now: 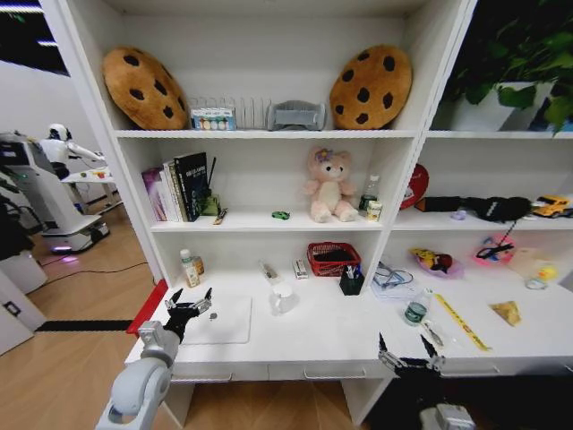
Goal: Organize the objects on the table.
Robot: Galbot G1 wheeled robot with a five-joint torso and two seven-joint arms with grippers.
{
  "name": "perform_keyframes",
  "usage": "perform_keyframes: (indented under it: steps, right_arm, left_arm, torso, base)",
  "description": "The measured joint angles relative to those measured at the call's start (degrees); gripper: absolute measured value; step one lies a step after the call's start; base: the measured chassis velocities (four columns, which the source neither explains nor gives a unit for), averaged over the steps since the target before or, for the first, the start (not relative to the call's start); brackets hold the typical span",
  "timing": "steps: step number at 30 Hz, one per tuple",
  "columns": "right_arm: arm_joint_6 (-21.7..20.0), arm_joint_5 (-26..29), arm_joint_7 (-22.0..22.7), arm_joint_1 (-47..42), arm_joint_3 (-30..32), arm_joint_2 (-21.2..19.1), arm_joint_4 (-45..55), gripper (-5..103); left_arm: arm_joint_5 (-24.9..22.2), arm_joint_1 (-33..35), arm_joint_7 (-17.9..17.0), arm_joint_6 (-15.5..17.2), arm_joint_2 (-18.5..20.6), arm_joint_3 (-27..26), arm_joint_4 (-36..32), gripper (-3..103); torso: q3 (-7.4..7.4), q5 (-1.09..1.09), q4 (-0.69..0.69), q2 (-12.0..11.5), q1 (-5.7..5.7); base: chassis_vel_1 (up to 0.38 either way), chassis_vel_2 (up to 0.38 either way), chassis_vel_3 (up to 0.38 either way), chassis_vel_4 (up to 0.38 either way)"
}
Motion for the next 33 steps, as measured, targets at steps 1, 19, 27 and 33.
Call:
perform_keyframes:
  steps: [1,19,27,33]
  right_arm:
    - [0.00,0.00,0.00,0.00,0.00,0.00,0.00,100]
    - [3.55,1.79,-0.28,-1.45,1.59,-1.30,-1.13,100]
    - [6.02,3.25,-0.36,-3.11,2.86,-2.38,-1.53,100]
    - [7.52,3.65,-0.37,-3.41,3.17,-2.89,-2.60,100]
  left_arm:
    - [0.00,0.00,0.00,0.00,0.00,0.00,0.00,100]
    - [0.00,0.01,0.00,0.00,0.00,0.00,0.00,100]
    - [0.00,0.00,0.00,0.00,0.00,0.00,0.00,100]
    - [0.00,0.00,0.00,0.00,0.00,0.00,0.00,100]
  torso:
    - [0.00,0.00,0.00,0.00,0.00]
    - [0.00,-0.03,0.00,0.00,-0.01]
    - [0.00,0.02,0.00,0.00,0.00]
    - [0.00,-0.03,0.00,0.00,0.00]
  base:
    - [0.000,0.000,0.000,0.000]
    - [-0.116,-0.119,0.116,0.117]
    - [-0.168,-0.161,0.169,0.171]
    - [-0.222,-0.215,0.224,0.227]
